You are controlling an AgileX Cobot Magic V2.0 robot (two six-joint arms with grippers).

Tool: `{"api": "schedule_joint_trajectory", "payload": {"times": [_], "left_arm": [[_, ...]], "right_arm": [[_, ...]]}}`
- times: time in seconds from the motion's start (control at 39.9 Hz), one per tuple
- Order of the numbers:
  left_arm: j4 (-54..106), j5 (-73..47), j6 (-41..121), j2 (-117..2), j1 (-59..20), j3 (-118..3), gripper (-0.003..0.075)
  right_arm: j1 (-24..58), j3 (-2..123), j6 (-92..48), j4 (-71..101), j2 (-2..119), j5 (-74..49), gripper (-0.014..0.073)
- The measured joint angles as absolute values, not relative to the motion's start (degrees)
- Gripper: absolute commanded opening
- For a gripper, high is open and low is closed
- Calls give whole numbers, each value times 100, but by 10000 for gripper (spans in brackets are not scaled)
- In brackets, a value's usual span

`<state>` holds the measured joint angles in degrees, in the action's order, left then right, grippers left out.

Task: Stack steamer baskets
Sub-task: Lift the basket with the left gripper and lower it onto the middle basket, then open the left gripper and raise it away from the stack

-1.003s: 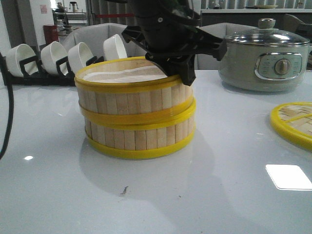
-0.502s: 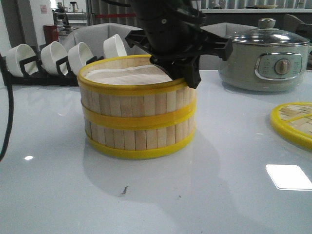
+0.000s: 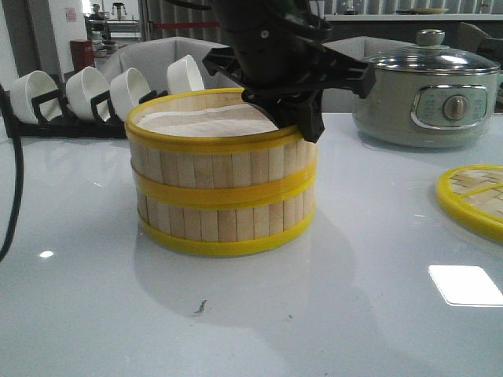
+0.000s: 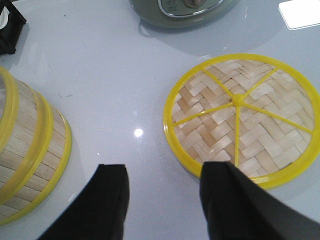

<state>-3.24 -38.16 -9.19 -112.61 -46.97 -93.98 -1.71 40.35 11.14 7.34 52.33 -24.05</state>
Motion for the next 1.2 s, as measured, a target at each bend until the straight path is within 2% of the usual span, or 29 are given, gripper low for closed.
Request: {"api": "schedule_joint_trajectory", "payload": {"times": [0.1,0.15,0.2,0.65,0.73,0.78,0.85,0.9,0.98,1.05,1.2], "left_arm": [[-351,-3771,-905,-11261,-4697,-9398,358],[-371,-3737,-906,-11261,-4708,-9398,419],[-398,-3677,-894,-11261,-4733,-9402,447],[-694,-3814,-891,-10956,-4721,-9716,440],[-706,-3995,-891,-10829,-4636,-9931,414],[-715,-4137,-891,-10742,-4519,-10113,363],[-783,-4276,-882,-10583,-4308,-10287,210],[-912,-4331,-882,-10420,-4129,-10342,78],[-1100,-4373,-882,-10183,-3799,-10366,113],[-1182,-4413,-926,-9895,-3400,-10378,88],[-1227,-4628,-938,-9367,-2523,-10399,89]], "right_arm": [[-171,4035,1114,734,5233,-2405,444],[-171,4035,1114,734,5233,-2405,444],[-171,4035,1114,734,5233,-2405,444],[-171,4035,1114,734,5233,-2405,444],[-171,4035,1114,734,5233,-2405,444],[-171,4035,1114,734,5233,-2405,444],[-171,4035,1114,734,5233,-2405,444],[-171,4035,1114,734,5233,-2405,444],[-171,4035,1114,734,5233,-2405,444],[-171,4035,1114,734,5233,-2405,444],[-171,4035,1114,734,5233,-2405,444]]}}
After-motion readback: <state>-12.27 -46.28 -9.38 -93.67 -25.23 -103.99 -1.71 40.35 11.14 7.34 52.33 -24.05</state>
